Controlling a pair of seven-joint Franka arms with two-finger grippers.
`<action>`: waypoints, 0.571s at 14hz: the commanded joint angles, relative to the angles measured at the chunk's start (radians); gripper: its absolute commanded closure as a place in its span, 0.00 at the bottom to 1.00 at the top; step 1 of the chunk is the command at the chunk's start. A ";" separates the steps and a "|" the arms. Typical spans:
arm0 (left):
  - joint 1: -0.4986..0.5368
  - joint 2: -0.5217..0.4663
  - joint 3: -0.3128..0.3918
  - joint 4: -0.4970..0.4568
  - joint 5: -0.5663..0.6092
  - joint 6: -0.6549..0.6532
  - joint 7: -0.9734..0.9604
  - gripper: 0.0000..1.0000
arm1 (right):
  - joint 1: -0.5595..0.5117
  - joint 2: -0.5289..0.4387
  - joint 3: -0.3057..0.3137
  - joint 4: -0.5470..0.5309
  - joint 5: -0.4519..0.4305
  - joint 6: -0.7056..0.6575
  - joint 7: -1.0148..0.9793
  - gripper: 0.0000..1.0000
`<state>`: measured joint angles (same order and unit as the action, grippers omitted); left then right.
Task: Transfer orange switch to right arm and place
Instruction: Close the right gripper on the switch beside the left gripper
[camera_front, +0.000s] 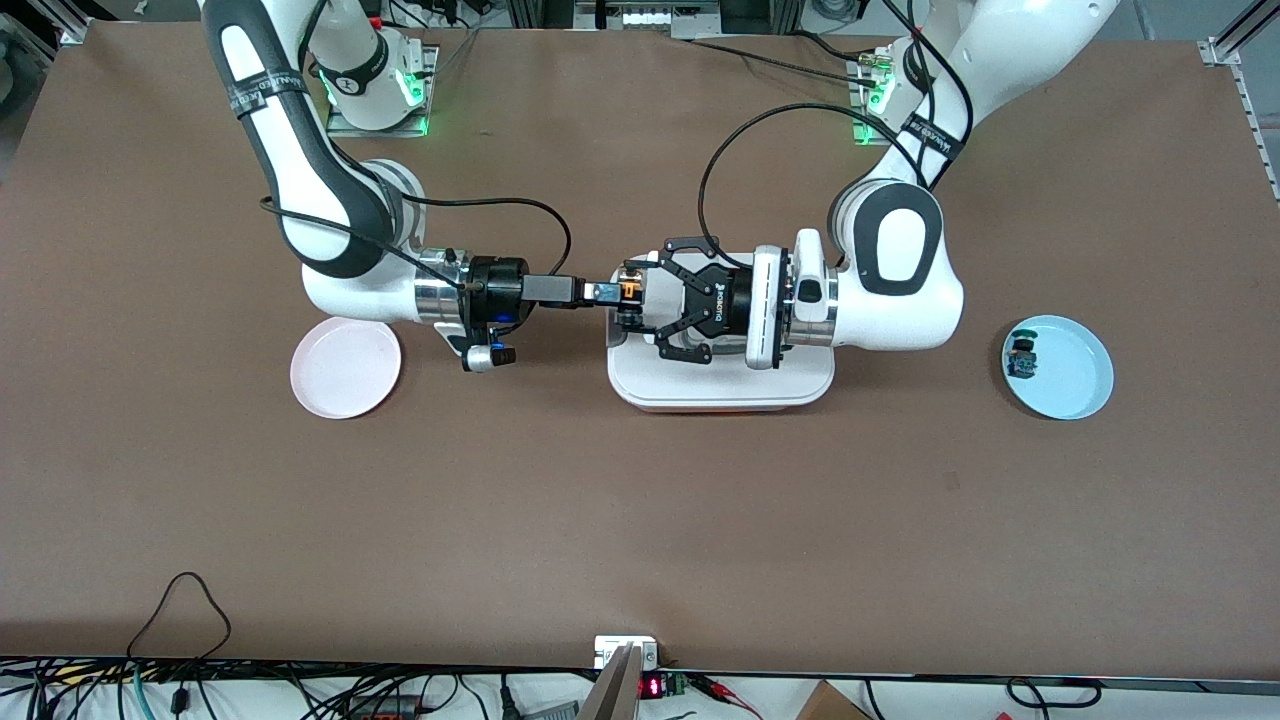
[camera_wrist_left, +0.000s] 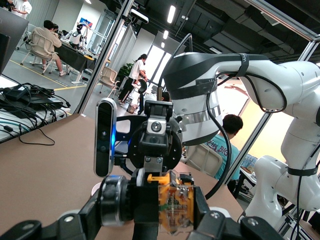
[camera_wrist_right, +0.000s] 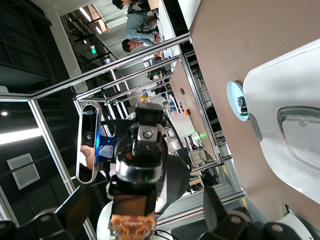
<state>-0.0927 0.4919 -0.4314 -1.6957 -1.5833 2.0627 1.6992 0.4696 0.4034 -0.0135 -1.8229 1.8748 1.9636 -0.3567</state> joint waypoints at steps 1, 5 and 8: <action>-0.012 0.002 0.003 0.008 -0.032 0.004 0.031 0.79 | 0.021 0.023 -0.003 0.039 0.020 0.014 0.001 0.01; -0.010 0.002 0.003 0.004 -0.032 0.004 0.034 0.79 | 0.023 0.021 -0.003 0.039 0.018 0.009 -0.007 0.16; -0.013 0.002 0.003 0.007 -0.032 0.005 0.033 0.79 | 0.021 0.021 -0.003 0.039 0.018 0.001 0.002 0.75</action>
<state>-0.0938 0.4919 -0.4314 -1.6957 -1.5833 2.0627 1.6992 0.4840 0.4162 -0.0134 -1.8025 1.8761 1.9636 -0.3566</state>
